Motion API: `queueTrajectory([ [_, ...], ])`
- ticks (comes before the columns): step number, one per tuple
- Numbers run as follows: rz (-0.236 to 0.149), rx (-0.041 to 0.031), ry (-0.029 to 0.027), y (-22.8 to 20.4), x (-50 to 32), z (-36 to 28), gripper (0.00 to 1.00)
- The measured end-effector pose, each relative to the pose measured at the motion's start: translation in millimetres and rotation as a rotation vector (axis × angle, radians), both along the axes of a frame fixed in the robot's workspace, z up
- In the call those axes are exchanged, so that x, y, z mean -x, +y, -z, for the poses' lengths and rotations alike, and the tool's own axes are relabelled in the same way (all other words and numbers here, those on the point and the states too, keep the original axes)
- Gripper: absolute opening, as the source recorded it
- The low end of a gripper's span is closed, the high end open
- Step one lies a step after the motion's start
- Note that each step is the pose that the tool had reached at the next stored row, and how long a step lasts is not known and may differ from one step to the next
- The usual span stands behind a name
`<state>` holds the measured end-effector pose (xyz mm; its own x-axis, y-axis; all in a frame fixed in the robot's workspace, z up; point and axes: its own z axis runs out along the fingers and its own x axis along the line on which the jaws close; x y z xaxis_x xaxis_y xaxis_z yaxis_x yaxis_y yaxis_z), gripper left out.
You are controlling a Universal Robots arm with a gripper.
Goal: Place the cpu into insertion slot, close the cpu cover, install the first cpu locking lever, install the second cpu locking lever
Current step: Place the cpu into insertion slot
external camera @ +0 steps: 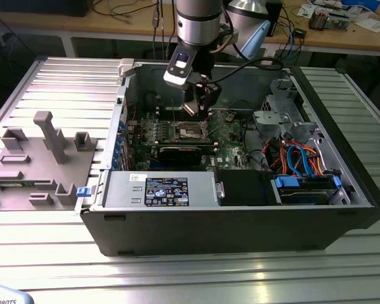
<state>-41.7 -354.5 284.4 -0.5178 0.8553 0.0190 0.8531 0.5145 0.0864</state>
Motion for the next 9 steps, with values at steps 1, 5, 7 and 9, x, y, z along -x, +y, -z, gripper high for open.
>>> queueTrajectory([
  [1,0.003,0.0,0.0,0.0,0.0,0.0,0.55],
  [5,0.018,0.0,0.0,0.0,0.0,0.0,0.55],
  [7,0.028,0.0,0.0,0.0,0.0,0.0,0.55],
  [9,0.04,0.0,0.0,0.0,0.0,0.0,0.55],
])
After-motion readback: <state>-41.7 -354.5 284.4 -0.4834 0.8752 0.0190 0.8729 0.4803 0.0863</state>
